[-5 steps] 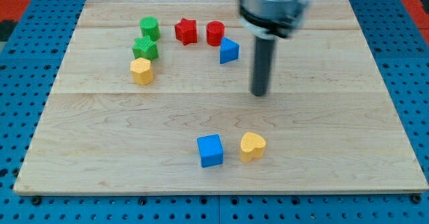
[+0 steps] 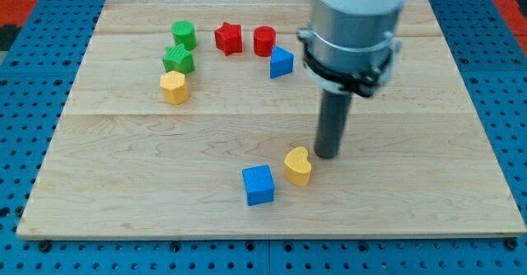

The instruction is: Push the yellow heart to the center of the board

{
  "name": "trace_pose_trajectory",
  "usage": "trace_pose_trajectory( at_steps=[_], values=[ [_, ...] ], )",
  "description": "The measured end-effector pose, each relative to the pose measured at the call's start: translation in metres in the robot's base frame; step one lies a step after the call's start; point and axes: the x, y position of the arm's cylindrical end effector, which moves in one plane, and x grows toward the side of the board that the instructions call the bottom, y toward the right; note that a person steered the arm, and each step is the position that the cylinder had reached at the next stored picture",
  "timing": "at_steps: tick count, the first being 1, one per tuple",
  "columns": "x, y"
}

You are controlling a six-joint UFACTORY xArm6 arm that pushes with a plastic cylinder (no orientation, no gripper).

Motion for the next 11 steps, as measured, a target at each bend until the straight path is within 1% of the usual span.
trace_pose_trajectory(
  at_steps=[1,2,3,4,5,6,7,8,9,10,11],
  values=[
    [0.044,-0.017],
    [0.016,-0.066],
    [-0.039,-0.078],
    [-0.075,-0.099],
    [-0.035,-0.089],
    [-0.003,-0.081],
    [-0.018,-0.028],
    [-0.06,-0.036],
    [-0.094,-0.073],
    [-0.067,-0.051],
    [-0.065,-0.084]
  ],
)
